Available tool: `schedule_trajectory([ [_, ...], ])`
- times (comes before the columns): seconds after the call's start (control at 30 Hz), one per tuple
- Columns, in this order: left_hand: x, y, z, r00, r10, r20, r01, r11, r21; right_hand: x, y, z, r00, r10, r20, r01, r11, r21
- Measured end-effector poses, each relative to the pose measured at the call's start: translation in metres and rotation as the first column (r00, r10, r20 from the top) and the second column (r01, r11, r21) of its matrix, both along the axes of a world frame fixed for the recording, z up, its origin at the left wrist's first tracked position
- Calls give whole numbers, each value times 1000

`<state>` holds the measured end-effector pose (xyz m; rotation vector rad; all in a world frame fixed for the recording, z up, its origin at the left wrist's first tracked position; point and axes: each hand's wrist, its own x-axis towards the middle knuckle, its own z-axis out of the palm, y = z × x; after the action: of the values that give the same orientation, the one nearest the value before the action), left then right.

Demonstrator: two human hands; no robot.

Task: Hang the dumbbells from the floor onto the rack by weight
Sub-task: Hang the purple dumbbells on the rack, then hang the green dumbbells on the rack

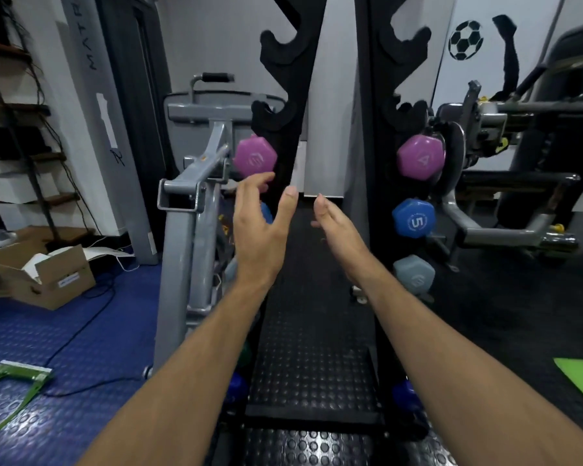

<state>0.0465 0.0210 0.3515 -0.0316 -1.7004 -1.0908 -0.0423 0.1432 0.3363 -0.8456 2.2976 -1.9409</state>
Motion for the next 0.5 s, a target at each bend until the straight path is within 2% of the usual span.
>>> schedule_trajectory([
  [0.1,6,21,-41,972,-166,164,161,986,38,3,17,-26,999,-20,26,20,1000,11],
  [0.2,5,36,-92,889,-302,345,268,953,141,8,37,-64,995,-67,76,64,997,44],
  [0.37,2,47,-185,724,-380,576,277,924,262,10,60,-145,971,-137,194,98,976,197],
  [0.5,10,54,-270,544,-420,726,188,904,383,15,78,-221,940,-172,294,70,942,329],
])
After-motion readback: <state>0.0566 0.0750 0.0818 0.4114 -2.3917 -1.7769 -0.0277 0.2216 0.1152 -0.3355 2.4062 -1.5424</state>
